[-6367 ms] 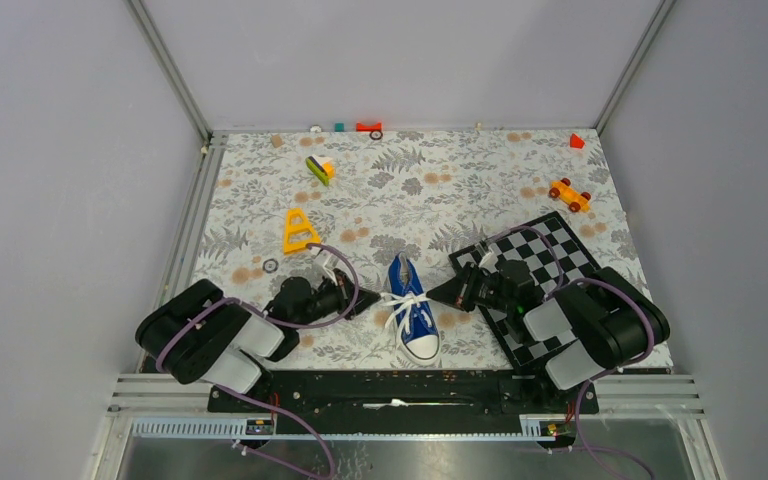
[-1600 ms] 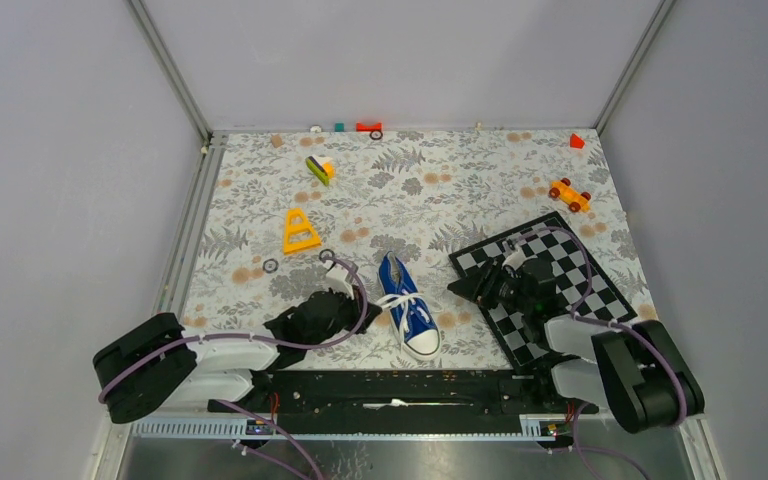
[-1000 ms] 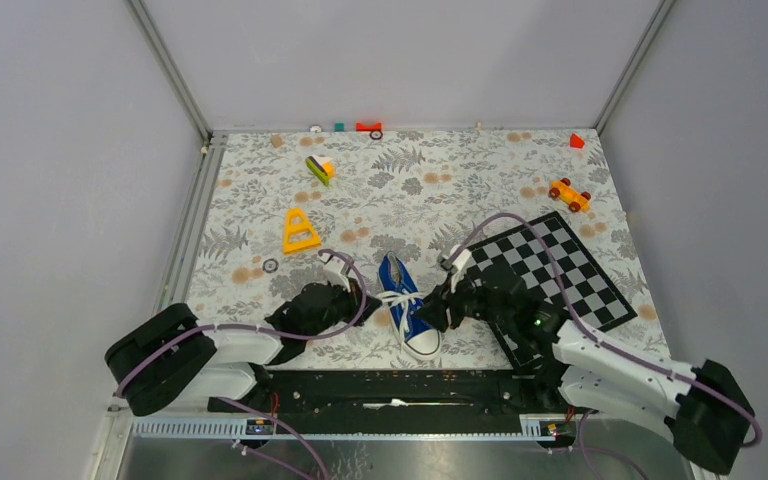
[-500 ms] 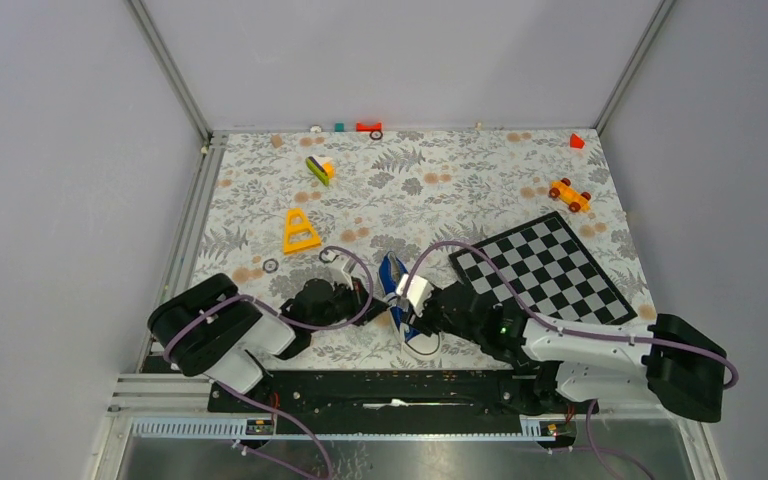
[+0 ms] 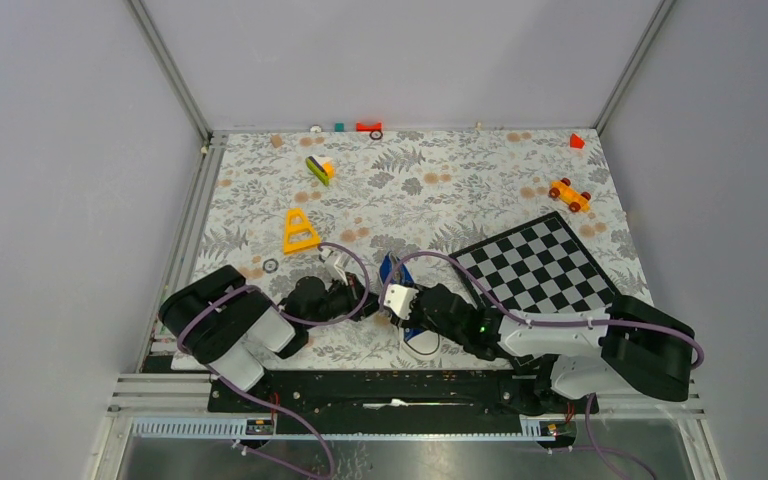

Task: Tie the shoes
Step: Tie the shoelace on the shoe.

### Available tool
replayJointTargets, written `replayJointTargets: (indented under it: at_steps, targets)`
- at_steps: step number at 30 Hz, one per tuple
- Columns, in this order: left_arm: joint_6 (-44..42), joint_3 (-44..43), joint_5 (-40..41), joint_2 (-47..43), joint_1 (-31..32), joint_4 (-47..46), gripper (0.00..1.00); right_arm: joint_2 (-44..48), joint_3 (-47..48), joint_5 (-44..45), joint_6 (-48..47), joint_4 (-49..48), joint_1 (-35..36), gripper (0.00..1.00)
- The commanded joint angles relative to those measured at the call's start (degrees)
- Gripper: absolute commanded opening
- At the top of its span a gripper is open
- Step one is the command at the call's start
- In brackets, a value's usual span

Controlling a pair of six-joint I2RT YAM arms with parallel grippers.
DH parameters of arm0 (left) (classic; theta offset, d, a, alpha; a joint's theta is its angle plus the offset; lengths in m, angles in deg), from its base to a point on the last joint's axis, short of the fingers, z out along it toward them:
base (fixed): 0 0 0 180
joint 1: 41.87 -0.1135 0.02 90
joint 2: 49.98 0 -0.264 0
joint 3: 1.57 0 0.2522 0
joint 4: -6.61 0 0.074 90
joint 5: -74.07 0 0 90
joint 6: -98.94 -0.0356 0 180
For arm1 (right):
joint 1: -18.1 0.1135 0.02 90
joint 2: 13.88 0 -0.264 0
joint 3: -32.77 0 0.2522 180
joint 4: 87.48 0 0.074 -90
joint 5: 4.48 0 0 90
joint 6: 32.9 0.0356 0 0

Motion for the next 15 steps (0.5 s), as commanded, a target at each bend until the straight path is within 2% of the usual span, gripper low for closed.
replayJointTargets:
  at_steps: [1, 5, 15]
  targets:
    - [0.66, 0.84, -2.95, 1.71, -0.98, -7.36, 0.00, -0.57, 2.26, 1.07, -1.73, -4.36, 0.61, 0.46]
    - [1.43, 0.57, -4.25, 3.48, -1.27, -9.47, 0.00, -1.39, 2.83, 0.89, -1.75, -4.57, 0.60, 0.34]
    - [2.55, 0.08, -5.40, 5.44, -1.47, -11.64, 0.00, -1.92, 3.69, 0.17, -1.00, -3.90, 0.61, 0.11]
